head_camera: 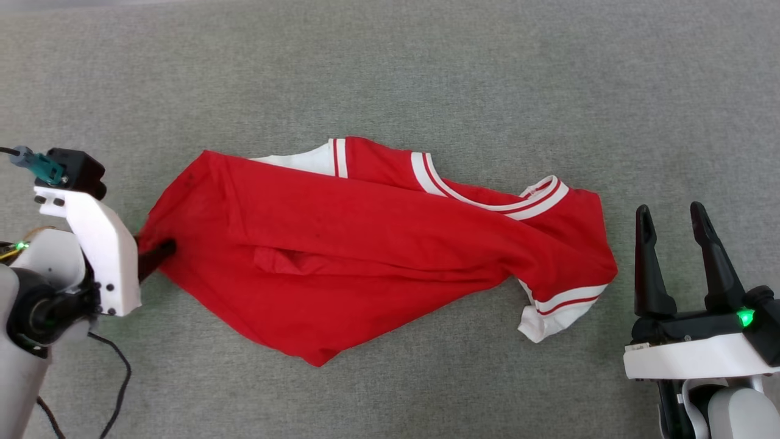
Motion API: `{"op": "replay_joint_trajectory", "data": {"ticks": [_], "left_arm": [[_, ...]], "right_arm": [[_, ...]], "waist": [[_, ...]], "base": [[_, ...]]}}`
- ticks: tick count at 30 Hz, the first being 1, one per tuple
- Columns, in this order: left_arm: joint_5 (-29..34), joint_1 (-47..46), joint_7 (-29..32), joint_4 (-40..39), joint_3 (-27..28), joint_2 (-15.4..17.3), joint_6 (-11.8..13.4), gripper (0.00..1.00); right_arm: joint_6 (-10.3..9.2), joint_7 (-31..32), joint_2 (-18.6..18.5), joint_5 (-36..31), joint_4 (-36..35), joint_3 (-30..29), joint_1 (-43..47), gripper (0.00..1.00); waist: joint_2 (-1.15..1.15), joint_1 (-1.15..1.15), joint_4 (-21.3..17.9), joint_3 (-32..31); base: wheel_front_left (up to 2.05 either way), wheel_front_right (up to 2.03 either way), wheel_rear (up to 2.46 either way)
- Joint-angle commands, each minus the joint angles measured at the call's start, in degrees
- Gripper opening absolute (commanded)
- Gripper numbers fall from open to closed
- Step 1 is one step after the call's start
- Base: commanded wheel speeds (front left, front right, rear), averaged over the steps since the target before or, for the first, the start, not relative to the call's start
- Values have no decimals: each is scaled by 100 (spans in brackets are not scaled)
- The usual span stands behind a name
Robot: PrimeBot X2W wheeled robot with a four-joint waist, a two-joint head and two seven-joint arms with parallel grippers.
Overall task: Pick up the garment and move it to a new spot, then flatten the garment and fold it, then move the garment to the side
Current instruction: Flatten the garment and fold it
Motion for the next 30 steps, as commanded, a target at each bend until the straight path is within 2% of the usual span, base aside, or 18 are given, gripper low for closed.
{"op": "replay_joint_trajectory", "data": {"ticks": [1, 4, 8, 12, 14, 15, 17, 20, 24, 30], "left_arm": [[-41, 285, -16, 100, -239, -244, -55, 0], [78, 220, -433, 32, -209, -176, -64, 0], [17, 81, -1229, -121, -54, -356, -81, 0], [109, 35, -1866, -599, -342, -385, -91, 0], [86, 38, -1992, -760, -409, -378, -89, 0], [-108, 22, -2239, -1202, -588, -437, -90, 0], [-296, 38, -2317, -1381, -651, -500, -90, 0], [-503, -18, -2467, -2065, -1094, -431, -91, 0], [-667, 37, -2515, -2791, -1995, -455, -93, 0], [-726, 238, -2482, -2784, -3444, -676, -92, 0]], "right_arm": [[-2, -10, 1, -13, 13, -30, -72, 100], [-2, -9, 1, -24, 89, -54, -43, 100], [-3, -9, -3, 29, 247, -137, 78, 100], [-2, -9, 3, 60, 407, -185, 150, 100], [-2, -9, -3, 50, 442, -197, 185, 100], [-3, -9, -2, 35, 507, -243, 245, 100], [-2, -9, -3, 43, 532, -282, 268, 100], [-2, -9, 1, 92, 607, -350, 334, 100], [-2, -9, 0, 246, 749, -416, 427, 100], [-2, -9, 0, 255, 856, -413, 495, 100]], "waist": [[0, 0, 37, -41], [0, 0, 114, -191], [0, 0, 260, -554], [0, 0, 342, -995], [0, 0, 354, -1087], [0, 0, 381, -1264], [0, 0, 398, -1350], [0, 0, 416, -1550], [0, 0, 408, -1757], [0, 0, 307, -1871]], "base": [[0, 0, 0], [0, 0, 0], [0, 0, 0], [0, 0, 0], [0, 0, 0], [0, 0, 0], [0, 0, 0], [0, 0, 0], [0, 0, 0], [0, 0, 0]]}}
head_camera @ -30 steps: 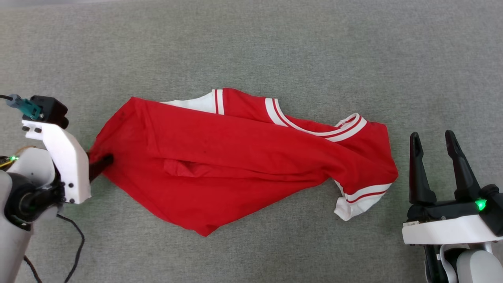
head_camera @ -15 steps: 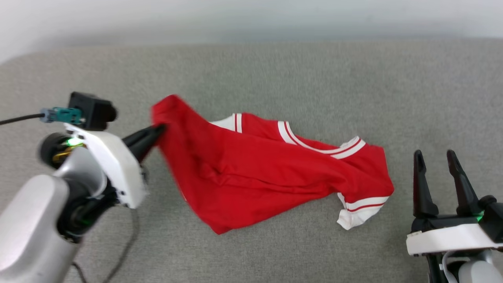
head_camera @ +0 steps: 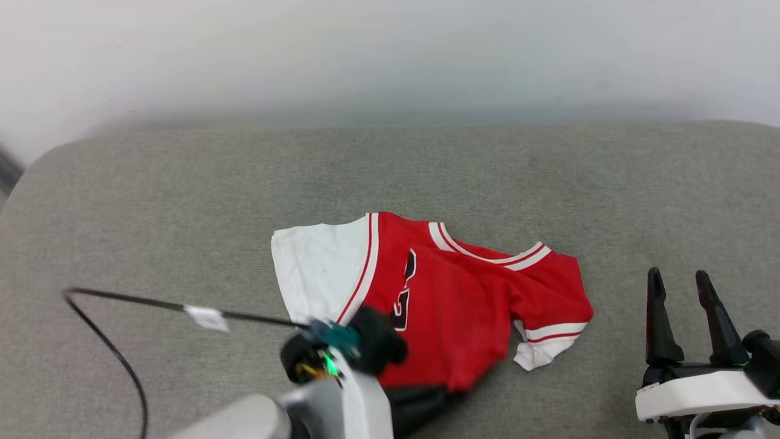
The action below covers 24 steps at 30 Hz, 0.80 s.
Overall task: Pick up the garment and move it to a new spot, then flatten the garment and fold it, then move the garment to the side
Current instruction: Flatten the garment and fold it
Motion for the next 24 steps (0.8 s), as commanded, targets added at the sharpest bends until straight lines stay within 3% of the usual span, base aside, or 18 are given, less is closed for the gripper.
{"op": "replay_joint_trajectory", "data": {"ticks": [1, 8, 16, 17, 18, 19, 24], "left_arm": [[93, 32, -25, 116, -182, -22, -8, 0], [653, 103, -333, 1260, -1634, -416, -8, 0], [1091, 348, -91, 1847, -1897, -645, -8, 0], [1163, 382, -80, 1845, -1894, -650, -8, 33], [1194, 396, -143, 1846, -1889, -655, -8, 85], [1190, 406, -228, 1873, -1887, -643, -8, 100], [1035, 213, -845, 2032, -1878, -613, -8, 100]], "right_arm": [[-2, -9, 0, 1, 26, 7, 29, 100], [-2, -9, -1, -91, 57, -29, -11, 100], [-2, -9, 0, -136, 70, -21, -77, 100], [-2, -9, 0, -137, 76, -34, -85, 100], [-2, -9, 0, -134, 81, -48, -87, 100], [-2, -9, 0, -130, 88, -67, -84, 100], [-2, -9, -1, -120, 142, -131, 5, 100]], "waist": [[0, 0, -34, -9], [0, 0, -182, 83], [0, 0, -225, 216], [0, 0, -216, 216], [0, 0, -200, 212], [0, 0, -178, 205], [0, 0, -26, 49]], "base": [[0, 0, 0], [0, 0, 0], [0, 0, 0], [0, 0, 0], [0, 0, 0], [0, 0, 0], [0, 0, 0]]}}
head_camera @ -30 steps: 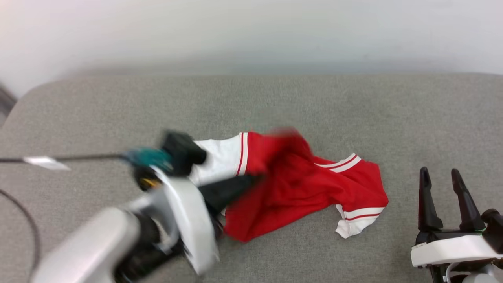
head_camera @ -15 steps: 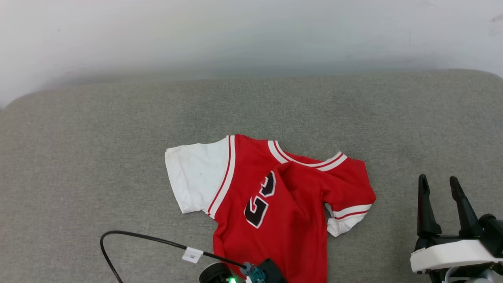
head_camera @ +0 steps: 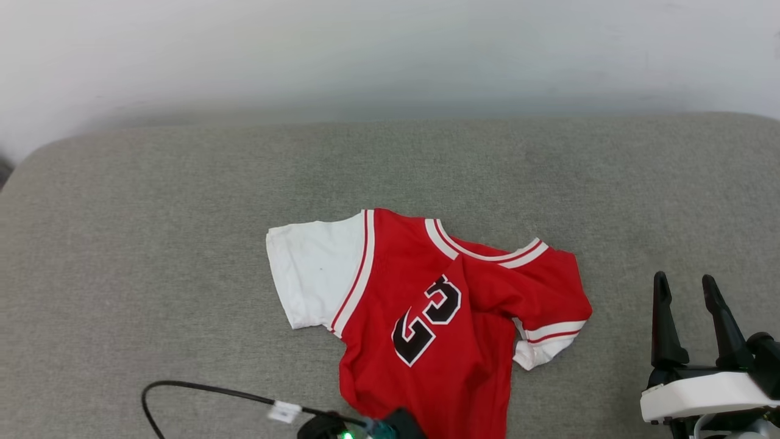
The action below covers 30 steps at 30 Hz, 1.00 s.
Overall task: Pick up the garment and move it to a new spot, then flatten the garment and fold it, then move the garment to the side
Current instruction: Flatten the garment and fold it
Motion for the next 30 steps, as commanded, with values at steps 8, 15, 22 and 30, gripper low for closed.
{"op": "replay_joint_trajectory", "data": {"ticks": [8, 15, 22, 30], "left_arm": [[-472, -100, -1424, -55, 1119, 398, 386, 100], [-413, 259, -2545, -183, 1993, 815, 1192, 100], [-59, 843, -2827, -407, 3113, 651, 1699, 100], [1191, 2125, -2821, -1015, 5396, -355, 1274, 100]], "right_arm": [[-2, -9, 1, -17, -52, -73, 141, 100], [-2, -9, 2, -74, -236, 22, 146, 100], [-2, -9, -2, 142, -517, 86, 161, 100], [-2, -9, -1, 146, -659, 132, 194, 100]], "waist": [[0, 0, 280, -380], [0, 0, 438, -452], [0, 0, 487, -368], [0, 0, 433, -296]], "base": [[0, 0, 0], [0, 0, 0], [0, 0, 0], [0, 0, 0]]}}
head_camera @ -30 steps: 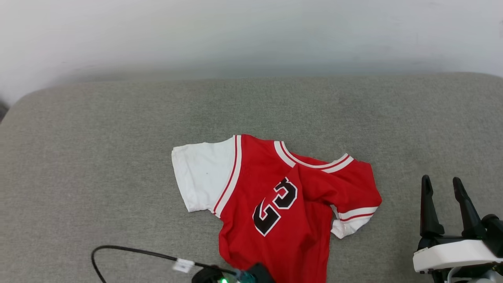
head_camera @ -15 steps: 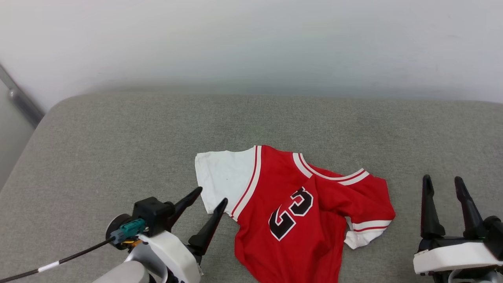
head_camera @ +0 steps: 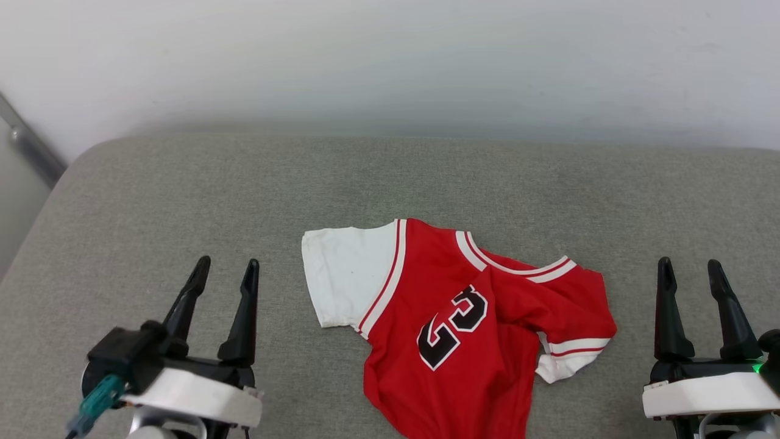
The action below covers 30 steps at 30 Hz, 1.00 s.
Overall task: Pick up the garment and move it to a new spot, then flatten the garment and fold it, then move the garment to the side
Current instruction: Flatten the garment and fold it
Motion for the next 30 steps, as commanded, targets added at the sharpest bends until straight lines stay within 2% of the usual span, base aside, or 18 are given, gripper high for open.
{"op": "replay_joint_trajectory", "data": {"ticks": [1, 6, 9, 12, 17, 20, 23, 27, 30], "left_arm": [[289, 239, -13, -105, 337, -215, -225, 100], [1029, 650, -14, -82, 1089, -881, -887, 100], [1421, 696, -14, 36, 1280, -1083, -1122, 100], [1558, 644, -14, 173, 1314, -1134, -1214, 100], [1778, 5, 35, 741, 848, -726, -1337, 100], [1613, -596, 402, 998, 582, -485, -1351, 100], [1258, -1339, 1095, 1106, 92, -45, -1353, 100], [617, -2284, 2379, 1348, -726, 628, -1356, 100], [3, -2901, 3283, 1485, -1139, 972, -1357, 100]], "right_arm": [[-2, -9, -1, -6, -32, 24, 68, 100], [-2, -9, -1, -22, -52, 57, 121, 100], [-2, -9, -1, -44, -49, 98, 110, 100], [-2, -9, 0, -85, -68, 131, 57, 100], [-2, -9, 0, -198, -117, 165, -13, 100], [-2, -9, -1, -290, -174, 219, -71, 100], [-2, -9, -1, -321, -232, 203, -164, 100], [-2, -9, 2, -288, -254, 152, -251, 100], [-2, -9, 1, -245, -286, 192, -353, 100]], "waist": [[0, 0, -28, 8], [0, 0, -53, 22], [0, 0, -78, 35], [0, 0, -128, 67], [0, 0, -230, 262], [0, 0, -325, 450], [0, 0, -457, 685], [0, 0, -593, 972], [0, 0, -734, 1183]], "base": [[0, 0, 0], [0, 0, 0], [0, 0, 0], [0, 0, 0], [0, 0, 0], [0, 0, 0], [0, 0, 0], [0, 0, 0], [0, 0, 0]]}}
